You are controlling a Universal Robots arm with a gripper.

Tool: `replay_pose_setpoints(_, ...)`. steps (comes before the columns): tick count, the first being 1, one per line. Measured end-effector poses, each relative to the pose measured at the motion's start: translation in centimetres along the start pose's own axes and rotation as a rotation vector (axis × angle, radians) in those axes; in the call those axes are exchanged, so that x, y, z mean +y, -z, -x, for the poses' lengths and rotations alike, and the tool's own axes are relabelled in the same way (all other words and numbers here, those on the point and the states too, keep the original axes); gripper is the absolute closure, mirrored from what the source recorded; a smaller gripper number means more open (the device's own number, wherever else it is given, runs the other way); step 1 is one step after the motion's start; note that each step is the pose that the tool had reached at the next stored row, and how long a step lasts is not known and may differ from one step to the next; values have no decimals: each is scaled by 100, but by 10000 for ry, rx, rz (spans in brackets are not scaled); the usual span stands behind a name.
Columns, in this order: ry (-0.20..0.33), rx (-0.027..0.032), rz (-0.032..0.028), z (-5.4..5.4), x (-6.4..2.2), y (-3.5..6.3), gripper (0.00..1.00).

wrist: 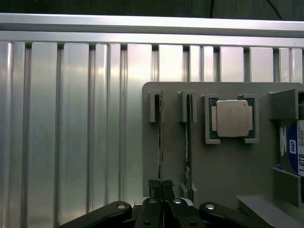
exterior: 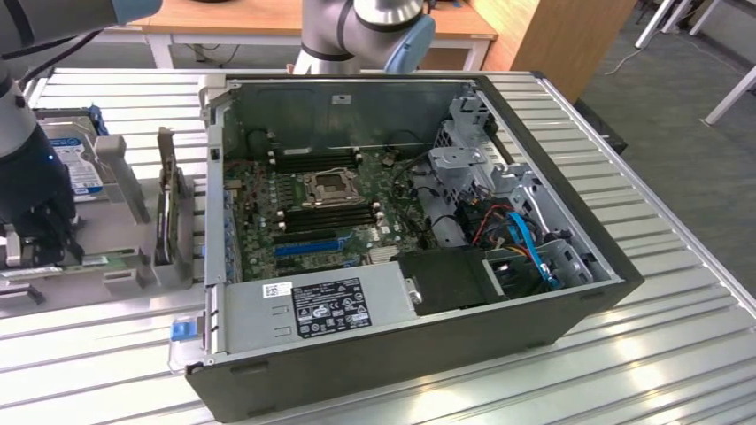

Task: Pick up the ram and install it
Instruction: 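Pick up the ram and move it above insertion slot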

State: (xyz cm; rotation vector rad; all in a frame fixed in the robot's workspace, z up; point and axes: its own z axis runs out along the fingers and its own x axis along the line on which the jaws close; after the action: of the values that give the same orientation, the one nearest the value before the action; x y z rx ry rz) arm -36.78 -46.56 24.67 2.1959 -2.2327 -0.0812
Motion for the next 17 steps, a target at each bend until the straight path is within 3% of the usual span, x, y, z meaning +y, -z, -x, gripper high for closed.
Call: replay_pose_setpoints(17,0,0,0,13,19,431,89)
